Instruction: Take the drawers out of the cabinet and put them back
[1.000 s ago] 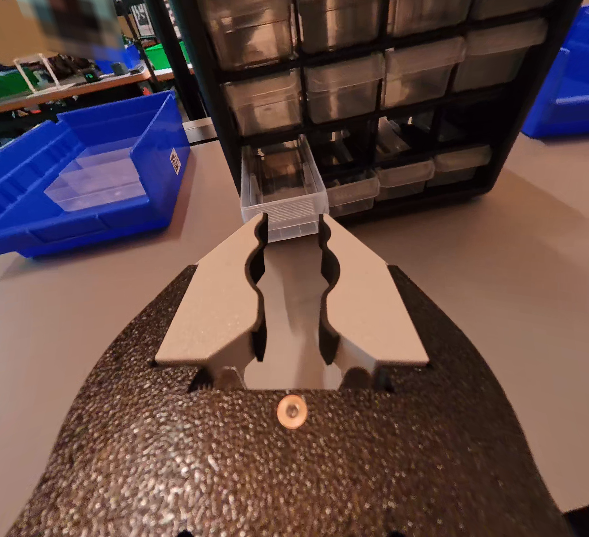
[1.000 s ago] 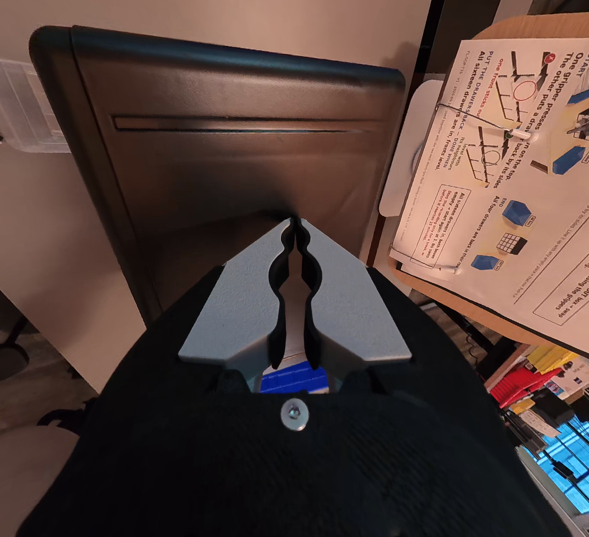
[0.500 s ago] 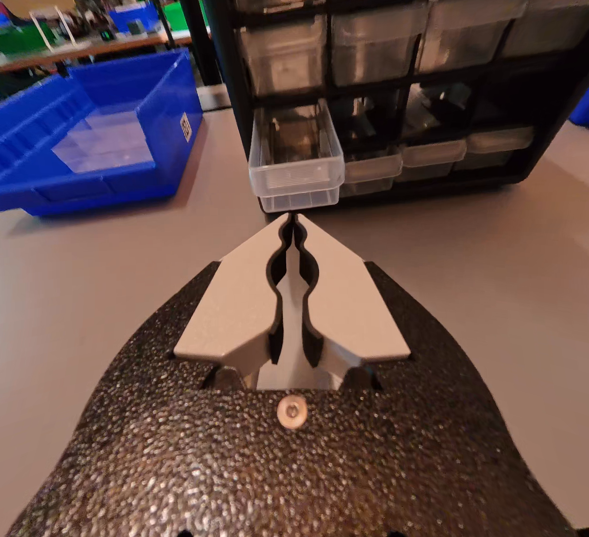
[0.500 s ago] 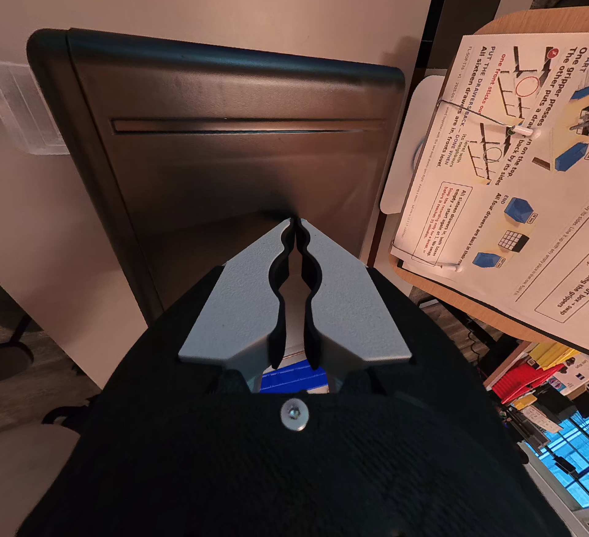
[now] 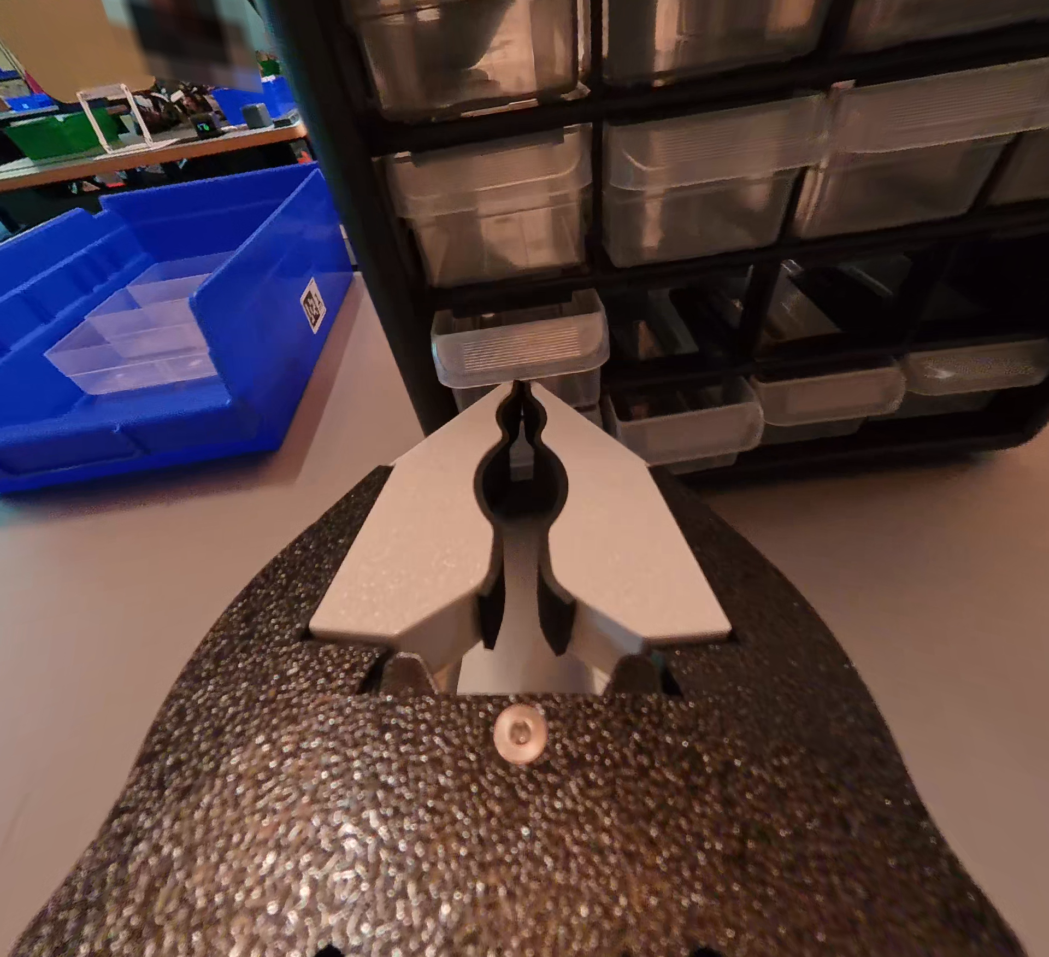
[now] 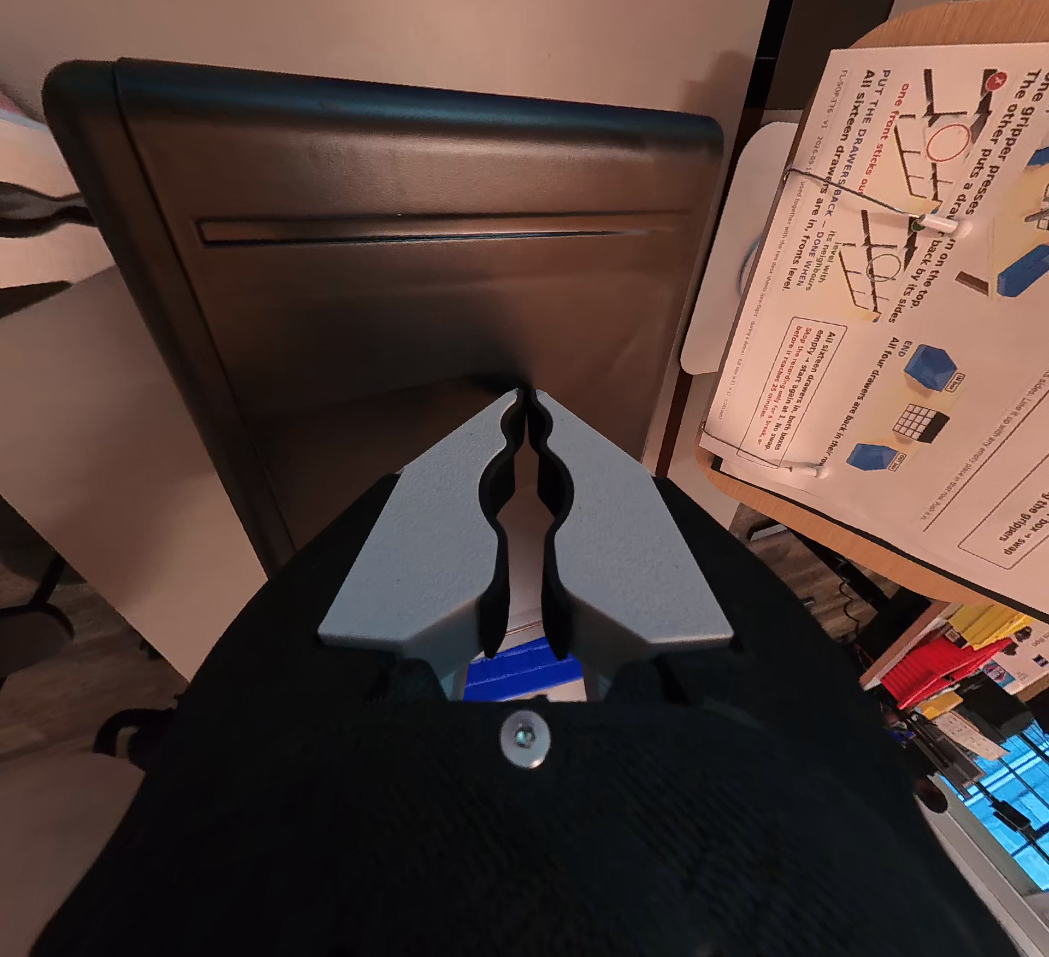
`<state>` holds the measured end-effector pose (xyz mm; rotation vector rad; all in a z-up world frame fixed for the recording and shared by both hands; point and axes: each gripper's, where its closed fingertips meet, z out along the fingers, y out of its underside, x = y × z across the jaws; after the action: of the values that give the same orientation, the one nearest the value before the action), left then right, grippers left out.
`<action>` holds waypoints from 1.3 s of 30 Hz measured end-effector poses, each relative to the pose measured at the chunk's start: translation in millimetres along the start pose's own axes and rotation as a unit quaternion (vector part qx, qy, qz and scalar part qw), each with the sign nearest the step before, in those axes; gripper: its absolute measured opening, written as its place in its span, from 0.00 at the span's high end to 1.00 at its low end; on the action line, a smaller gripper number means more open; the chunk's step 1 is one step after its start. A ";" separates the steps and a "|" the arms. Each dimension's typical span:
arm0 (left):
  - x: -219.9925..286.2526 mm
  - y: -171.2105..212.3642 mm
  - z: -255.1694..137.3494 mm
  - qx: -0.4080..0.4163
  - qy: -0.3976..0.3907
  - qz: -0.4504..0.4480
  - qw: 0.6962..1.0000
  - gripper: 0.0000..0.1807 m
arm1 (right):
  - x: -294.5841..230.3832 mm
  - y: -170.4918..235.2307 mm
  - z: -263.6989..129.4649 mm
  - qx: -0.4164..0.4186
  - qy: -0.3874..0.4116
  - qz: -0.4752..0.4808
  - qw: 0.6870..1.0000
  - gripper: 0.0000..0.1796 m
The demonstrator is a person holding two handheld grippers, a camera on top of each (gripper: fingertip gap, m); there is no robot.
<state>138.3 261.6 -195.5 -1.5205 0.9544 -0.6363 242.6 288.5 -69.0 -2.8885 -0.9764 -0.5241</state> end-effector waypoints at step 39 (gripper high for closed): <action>-259.4 64.0 161.0 -0.422 -0.281 -0.458 0.730 0.63 | 3.6 -0.2 1.0 -0.013 -0.005 0.017 1.000 1.00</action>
<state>123.2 567.3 -256.0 -2.8428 -0.1390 -0.3159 245.5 290.8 -68.8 -2.9274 -0.9281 -0.5260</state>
